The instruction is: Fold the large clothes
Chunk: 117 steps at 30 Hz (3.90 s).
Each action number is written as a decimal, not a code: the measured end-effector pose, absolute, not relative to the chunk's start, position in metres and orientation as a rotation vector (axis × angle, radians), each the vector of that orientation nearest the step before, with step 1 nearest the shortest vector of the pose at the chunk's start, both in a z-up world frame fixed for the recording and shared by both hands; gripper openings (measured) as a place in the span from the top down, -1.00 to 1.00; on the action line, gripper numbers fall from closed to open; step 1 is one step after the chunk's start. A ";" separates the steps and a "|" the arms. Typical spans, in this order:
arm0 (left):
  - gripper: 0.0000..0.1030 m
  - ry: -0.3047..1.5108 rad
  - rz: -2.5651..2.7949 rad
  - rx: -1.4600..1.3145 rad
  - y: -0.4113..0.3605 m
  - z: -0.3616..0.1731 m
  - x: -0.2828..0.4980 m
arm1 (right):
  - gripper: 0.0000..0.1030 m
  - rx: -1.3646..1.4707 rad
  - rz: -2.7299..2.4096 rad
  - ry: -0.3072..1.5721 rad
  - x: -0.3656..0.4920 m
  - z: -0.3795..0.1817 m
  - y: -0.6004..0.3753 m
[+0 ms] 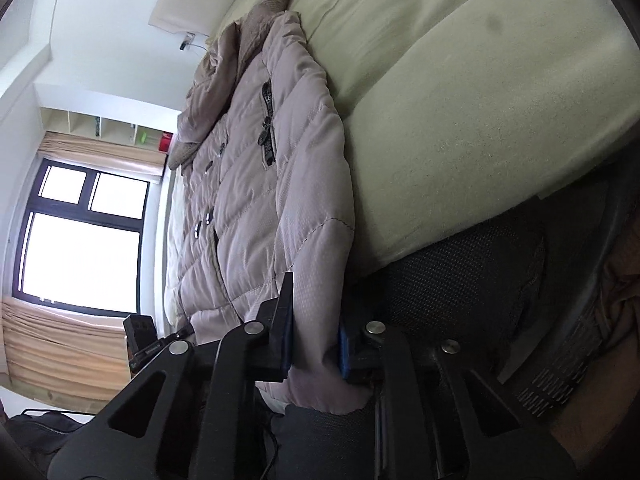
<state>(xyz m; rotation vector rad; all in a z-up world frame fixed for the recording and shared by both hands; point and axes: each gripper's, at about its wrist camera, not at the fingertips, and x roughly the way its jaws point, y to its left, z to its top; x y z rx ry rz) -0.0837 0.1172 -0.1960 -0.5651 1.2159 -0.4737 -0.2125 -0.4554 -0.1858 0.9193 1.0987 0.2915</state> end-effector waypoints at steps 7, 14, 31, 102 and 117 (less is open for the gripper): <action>0.87 1.082 -0.520 -0.710 0.136 -0.157 -0.084 | 0.84 0.893 0.336 0.932 -0.218 -0.144 -0.453; 0.88 0.849 -0.543 -0.801 0.149 -0.095 -0.063 | 0.88 0.808 0.356 0.733 -0.207 -0.066 -0.441; 0.88 0.572 -0.473 -0.646 0.153 0.019 0.135 | 0.89 0.547 0.190 0.461 0.022 0.074 -0.428; -0.19 0.858 -0.044 -0.052 0.004 -0.181 0.448 | -0.09 0.150 0.097 0.913 0.423 -0.193 -0.259; -0.18 0.777 0.091 -0.015 0.028 -0.139 0.383 | -0.11 0.106 0.147 0.810 0.358 -0.137 -0.218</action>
